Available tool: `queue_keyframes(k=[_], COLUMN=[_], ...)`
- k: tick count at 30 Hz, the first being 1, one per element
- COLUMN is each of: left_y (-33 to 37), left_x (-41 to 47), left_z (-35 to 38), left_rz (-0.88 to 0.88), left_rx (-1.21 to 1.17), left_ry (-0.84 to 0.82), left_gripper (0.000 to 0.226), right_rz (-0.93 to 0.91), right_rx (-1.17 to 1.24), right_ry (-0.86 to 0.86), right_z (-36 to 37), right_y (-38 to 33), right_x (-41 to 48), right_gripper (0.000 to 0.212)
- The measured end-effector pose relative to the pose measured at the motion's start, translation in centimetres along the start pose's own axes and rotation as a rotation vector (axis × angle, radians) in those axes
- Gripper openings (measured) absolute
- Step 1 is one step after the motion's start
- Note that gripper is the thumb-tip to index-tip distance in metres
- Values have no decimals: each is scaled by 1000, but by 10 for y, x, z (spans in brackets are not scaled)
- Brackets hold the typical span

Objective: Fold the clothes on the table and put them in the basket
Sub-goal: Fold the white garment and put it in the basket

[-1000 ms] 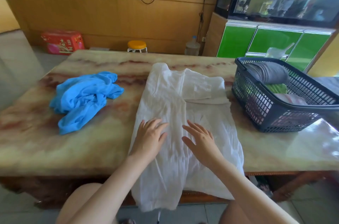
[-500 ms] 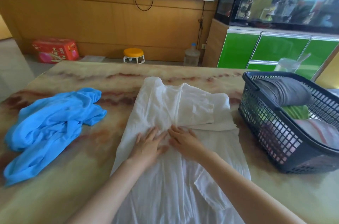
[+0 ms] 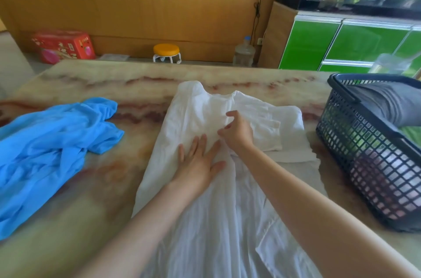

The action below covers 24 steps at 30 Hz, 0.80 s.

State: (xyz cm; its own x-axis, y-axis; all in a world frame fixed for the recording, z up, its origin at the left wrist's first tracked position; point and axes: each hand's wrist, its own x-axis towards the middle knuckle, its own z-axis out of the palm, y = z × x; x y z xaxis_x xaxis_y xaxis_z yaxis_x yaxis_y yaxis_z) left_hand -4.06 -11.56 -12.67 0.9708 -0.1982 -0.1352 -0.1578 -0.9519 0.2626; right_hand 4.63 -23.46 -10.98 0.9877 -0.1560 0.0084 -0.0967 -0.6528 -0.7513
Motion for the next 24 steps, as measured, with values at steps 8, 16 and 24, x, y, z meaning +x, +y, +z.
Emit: queue_keyframes(k=[8,16,24], left_y=[1,12,57], left_x=[15,26,43], left_z=[10,-13,-14], left_rz=[5,-28,102], left_rx=[56,-97,-47], left_ry=[-14,65,47], left_gripper=[62,51,50], right_rz=[-180,-40,320], right_rx=[-227,-174,-160], right_ry=[22,127,130], right_z=[5,-74,-131], right_y=[26,49,100], right_x=[-4,-16,-33], right_gripper=[28,48,68])
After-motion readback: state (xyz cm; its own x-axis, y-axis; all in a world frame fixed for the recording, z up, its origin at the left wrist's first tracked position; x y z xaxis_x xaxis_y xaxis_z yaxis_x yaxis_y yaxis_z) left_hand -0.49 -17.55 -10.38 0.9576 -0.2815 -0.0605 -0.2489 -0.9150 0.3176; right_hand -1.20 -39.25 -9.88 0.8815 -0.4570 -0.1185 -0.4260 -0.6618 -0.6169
